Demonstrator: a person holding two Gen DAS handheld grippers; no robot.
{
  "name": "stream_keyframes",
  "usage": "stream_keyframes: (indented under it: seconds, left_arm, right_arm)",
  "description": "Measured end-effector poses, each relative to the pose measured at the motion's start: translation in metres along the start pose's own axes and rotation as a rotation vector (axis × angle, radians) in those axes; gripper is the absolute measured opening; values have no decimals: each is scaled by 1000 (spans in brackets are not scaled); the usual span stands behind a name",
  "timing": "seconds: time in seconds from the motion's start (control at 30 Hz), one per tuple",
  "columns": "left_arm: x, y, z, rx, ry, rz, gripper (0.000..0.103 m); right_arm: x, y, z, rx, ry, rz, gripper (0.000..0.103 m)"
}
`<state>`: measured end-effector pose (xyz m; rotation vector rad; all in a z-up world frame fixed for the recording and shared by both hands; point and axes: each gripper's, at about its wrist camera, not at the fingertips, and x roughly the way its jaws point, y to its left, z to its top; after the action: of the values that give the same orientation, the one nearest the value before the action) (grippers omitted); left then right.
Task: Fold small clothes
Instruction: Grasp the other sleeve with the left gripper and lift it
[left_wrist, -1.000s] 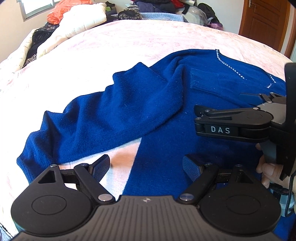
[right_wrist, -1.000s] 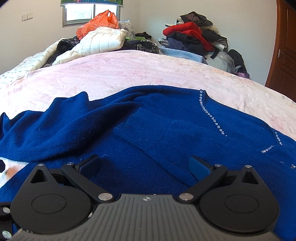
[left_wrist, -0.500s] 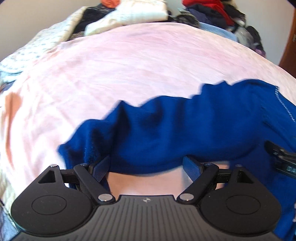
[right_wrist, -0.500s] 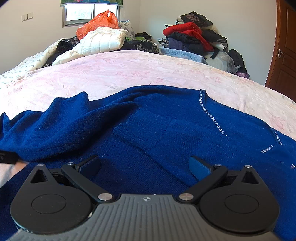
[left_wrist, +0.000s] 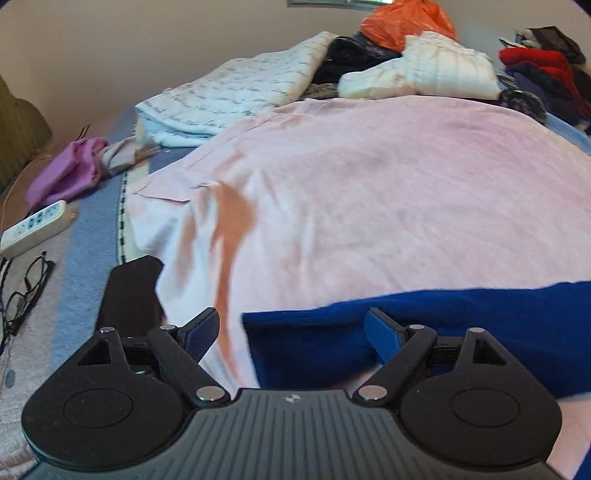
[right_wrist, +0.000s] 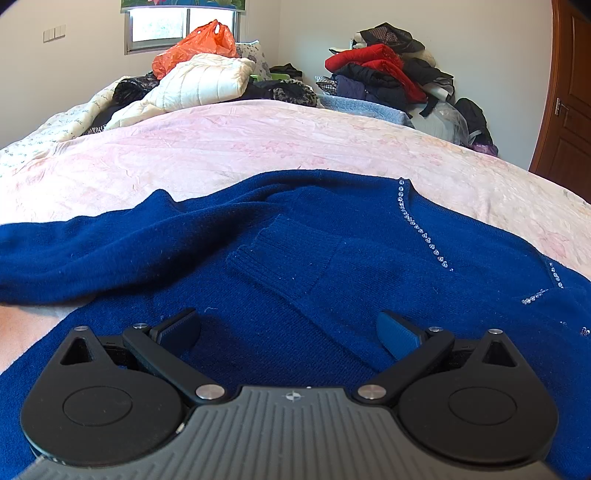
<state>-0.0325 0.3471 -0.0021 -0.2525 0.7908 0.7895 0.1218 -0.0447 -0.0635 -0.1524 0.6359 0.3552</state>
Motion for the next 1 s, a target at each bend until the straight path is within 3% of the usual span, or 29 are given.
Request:
stream_keyframes:
  seconds: [0.13, 0.23, 0.3, 0.37, 0.5, 0.6, 0.73, 0.93, 0.97, 1.0]
  left_arm:
    - [-5, 26, 8, -108, 23, -59, 86]
    - [-6, 29, 16, -100, 29, -91, 86]
    - [-9, 36, 21, -99, 54, -128, 86]
    - [-12, 45, 19, -126, 99, -226, 86]
    - [-9, 55, 5, -248, 278, -452, 86]
    - [-2, 55, -6, -366, 355, -576, 86]
    - [19, 58, -16, -507, 371, -575, 86]
    - [52, 68, -34, -769, 450, -619, 84]
    - [54, 72, -37, -815, 441, -611, 79]
    - [53, 76, -38, -846, 433, -595, 58]
  right_arm:
    - [0, 0, 0, 0, 0, 0, 103]
    - [-2, 0, -1, -3, -13, -8, 102]
    - [-11, 1, -2, 1, -66, -43, 101]
    - [-25, 8, 0, -8, -143, -31, 101]
    - [-38, 47, 10, -119, -189, 127, 101]
    - [-39, 80, 9, -261, -210, 116, 102]
    - [-35, 93, -4, -350, -192, 99, 102]
    - [-34, 76, -2, -234, -164, 100, 102]
    - [-32, 73, -2, -214, -154, 99, 102]
    - [-31, 70, -1, -197, -144, 93, 102]
